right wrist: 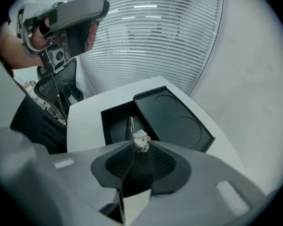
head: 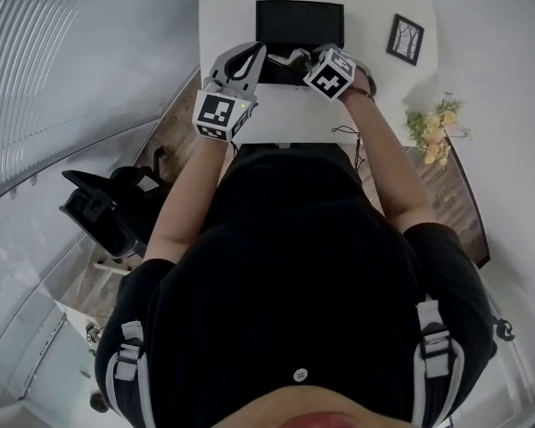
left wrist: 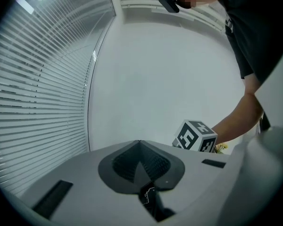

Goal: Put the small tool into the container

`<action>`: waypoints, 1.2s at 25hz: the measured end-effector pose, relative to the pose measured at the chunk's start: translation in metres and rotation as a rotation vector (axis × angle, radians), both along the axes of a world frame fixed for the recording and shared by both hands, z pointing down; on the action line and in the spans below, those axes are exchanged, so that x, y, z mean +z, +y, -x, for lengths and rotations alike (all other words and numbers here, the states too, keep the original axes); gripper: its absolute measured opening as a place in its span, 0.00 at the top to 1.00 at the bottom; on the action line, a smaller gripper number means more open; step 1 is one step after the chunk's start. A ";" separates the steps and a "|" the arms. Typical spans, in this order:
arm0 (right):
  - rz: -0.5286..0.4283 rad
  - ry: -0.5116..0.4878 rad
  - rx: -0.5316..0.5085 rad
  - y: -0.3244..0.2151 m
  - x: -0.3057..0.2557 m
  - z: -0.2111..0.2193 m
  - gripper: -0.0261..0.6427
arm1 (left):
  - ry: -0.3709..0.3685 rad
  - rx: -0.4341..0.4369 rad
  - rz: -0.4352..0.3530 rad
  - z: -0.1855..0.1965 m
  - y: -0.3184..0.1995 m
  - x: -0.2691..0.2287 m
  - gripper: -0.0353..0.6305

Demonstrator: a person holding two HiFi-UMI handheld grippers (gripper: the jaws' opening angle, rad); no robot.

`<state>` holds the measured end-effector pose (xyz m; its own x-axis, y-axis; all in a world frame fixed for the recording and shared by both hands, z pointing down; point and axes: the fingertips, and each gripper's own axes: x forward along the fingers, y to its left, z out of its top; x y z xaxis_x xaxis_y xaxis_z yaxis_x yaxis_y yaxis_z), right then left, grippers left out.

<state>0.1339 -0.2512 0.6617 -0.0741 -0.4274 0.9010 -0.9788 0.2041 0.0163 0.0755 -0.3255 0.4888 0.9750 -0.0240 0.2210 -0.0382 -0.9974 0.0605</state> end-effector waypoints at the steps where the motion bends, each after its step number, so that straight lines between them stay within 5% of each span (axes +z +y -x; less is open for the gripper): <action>1: -0.006 0.003 0.011 0.003 -0.003 -0.003 0.81 | -0.006 0.006 -0.003 -0.002 0.002 -0.001 0.93; 6: -0.090 -0.064 0.098 0.012 -0.034 -0.004 0.81 | -0.007 0.033 -0.002 -0.009 0.006 -0.008 0.93; 13: -0.342 -0.217 0.229 0.014 -0.105 -0.007 0.87 | -0.010 0.071 0.007 -0.013 0.013 -0.022 0.93; 22: -0.741 -0.264 0.241 0.011 -0.219 0.004 0.94 | 0.034 0.112 0.032 -0.014 0.023 -0.055 0.93; 30: -0.938 -0.238 0.230 0.012 -0.288 0.010 0.94 | 0.099 0.159 0.030 -0.018 0.039 -0.105 0.93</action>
<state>0.1243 -0.2394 0.3741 -0.0347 -0.9860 0.1629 -0.9917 0.0137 -0.1279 0.0932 -0.2865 0.3837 0.9830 0.1375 0.1218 0.1275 -0.9881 0.0862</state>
